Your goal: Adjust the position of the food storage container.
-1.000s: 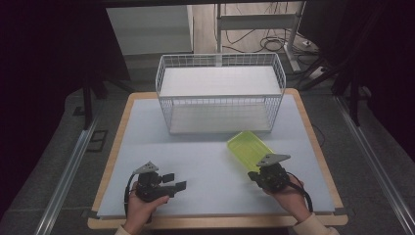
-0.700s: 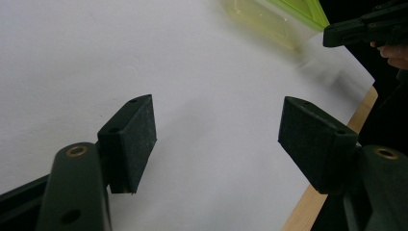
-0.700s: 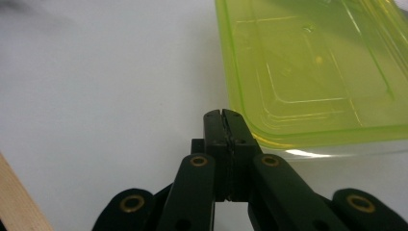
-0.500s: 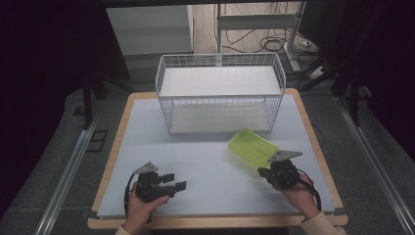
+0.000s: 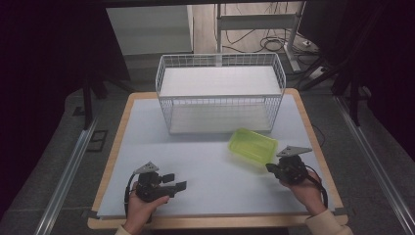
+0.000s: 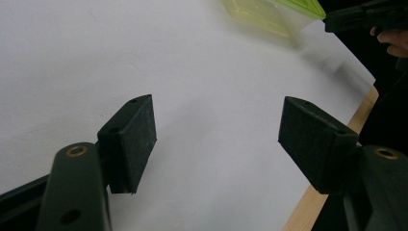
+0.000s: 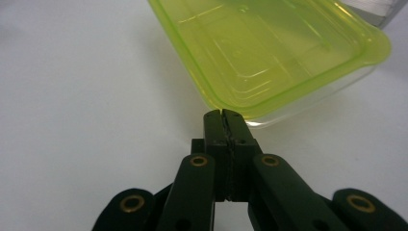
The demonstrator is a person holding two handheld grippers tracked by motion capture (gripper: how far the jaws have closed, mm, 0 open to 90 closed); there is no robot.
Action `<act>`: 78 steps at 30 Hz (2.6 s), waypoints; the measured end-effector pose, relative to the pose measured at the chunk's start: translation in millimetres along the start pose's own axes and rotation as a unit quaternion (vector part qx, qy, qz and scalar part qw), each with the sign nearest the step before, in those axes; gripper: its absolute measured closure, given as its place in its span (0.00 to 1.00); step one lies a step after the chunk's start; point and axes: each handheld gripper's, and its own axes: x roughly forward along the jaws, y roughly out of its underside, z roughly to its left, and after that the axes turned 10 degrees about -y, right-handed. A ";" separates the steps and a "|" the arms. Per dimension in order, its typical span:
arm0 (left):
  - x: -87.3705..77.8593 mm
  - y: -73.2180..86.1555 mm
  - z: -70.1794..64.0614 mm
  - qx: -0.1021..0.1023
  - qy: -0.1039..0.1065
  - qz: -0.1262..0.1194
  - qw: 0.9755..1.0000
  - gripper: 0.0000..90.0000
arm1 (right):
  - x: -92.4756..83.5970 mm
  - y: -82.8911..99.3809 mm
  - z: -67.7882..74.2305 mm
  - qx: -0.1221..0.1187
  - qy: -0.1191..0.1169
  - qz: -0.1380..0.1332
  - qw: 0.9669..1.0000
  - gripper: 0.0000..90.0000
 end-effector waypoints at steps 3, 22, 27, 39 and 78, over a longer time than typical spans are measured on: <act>0.2 0.0 -0.2 0.000 0.000 0.000 1.000 0.32 | -1.2 0.1 -3.1 0.003 0.004 -0.002 1.000 1.00; 1.1 0.3 -0.3 0.001 0.000 0.002 1.000 0.32 | 8.2 -1.4 -12.9 0.008 0.002 0.017 1.000 1.00; 1.3 0.3 0.3 0.002 0.000 0.002 1.000 0.32 | 7.8 -1.4 -20.9 0.016 0.012 0.013 1.000 1.00; 0.6 0.1 0.4 0.000 0.001 0.001 1.000 0.32 | -4.8 3.3 -42.8 0.051 0.036 0.008 0.998 1.00; 1.3 -0.7 2.5 -0.001 0.000 0.001 1.000 0.32 | 59.0 -77.4 -60.9 0.034 0.078 0.080 0.993 1.00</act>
